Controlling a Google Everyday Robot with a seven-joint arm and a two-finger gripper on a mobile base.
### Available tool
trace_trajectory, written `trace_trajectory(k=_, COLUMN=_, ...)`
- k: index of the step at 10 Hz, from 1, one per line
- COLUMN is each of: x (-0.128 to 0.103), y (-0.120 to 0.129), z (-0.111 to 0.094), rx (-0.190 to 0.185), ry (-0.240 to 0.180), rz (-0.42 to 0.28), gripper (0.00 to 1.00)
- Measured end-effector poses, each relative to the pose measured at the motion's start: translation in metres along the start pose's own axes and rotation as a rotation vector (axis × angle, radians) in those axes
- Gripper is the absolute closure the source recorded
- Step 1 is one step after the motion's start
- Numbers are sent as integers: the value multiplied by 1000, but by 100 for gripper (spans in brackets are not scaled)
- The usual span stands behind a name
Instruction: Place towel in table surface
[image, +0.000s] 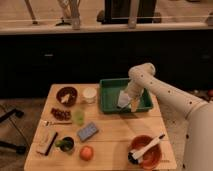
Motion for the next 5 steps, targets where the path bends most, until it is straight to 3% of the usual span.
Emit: trace_trajectory(k=5, x=-12, y=-10, z=-15, rx=28, ry=7, rz=-19, gripper=20)
